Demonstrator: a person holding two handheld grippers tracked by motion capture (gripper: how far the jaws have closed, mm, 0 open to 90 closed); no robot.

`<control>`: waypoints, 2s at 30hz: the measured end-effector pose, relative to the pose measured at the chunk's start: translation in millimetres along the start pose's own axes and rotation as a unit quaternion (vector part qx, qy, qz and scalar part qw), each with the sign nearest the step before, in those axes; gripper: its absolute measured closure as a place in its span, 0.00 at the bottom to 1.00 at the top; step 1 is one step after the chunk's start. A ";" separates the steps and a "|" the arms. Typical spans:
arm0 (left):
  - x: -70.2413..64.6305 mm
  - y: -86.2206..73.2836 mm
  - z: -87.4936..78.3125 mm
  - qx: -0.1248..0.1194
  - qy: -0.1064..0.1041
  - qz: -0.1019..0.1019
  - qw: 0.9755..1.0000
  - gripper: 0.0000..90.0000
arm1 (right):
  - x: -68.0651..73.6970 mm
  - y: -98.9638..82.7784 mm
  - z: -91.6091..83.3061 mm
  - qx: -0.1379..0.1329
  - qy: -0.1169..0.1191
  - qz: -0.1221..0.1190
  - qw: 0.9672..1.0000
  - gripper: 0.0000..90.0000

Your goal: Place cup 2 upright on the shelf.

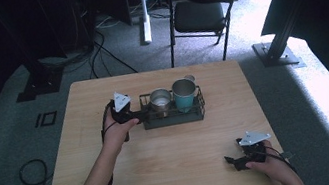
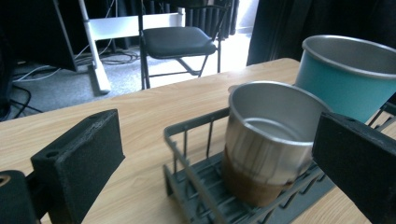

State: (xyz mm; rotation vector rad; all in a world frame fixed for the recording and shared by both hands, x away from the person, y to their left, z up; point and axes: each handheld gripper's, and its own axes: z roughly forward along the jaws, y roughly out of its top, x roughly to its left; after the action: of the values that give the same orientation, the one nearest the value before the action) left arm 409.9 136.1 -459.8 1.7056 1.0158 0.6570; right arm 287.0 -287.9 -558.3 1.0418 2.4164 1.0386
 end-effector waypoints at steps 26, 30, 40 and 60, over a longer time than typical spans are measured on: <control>35.3 -28.9 -36.1 0.031 0.035 -0.023 0.999 0.03 | 0.1 0.0 0.0 0.000 0.000 0.000 1.000 0.13; 40.0 -34.6 -42.9 0.035 0.041 -0.027 0.998 0.03 | -0.1 0.0 -0.1 0.001 0.000 0.000 1.000 0.13; 50.2 -48.2 -62.7 0.050 0.049 -0.034 0.997 0.03 | -0.1 0.0 -0.1 0.001 0.000 0.001 1.000 0.13; 59.0 -83.2 -95.6 0.080 0.067 -0.050 0.993 0.03 | -0.1 0.0 0.0 0.001 0.000 0.001 1.000 0.13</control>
State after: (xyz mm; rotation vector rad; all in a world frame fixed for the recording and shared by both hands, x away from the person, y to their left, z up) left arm 335.7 244.9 -506.5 1.7547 1.2688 0.6463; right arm 287.1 -288.0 -558.3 1.0434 2.4172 1.0378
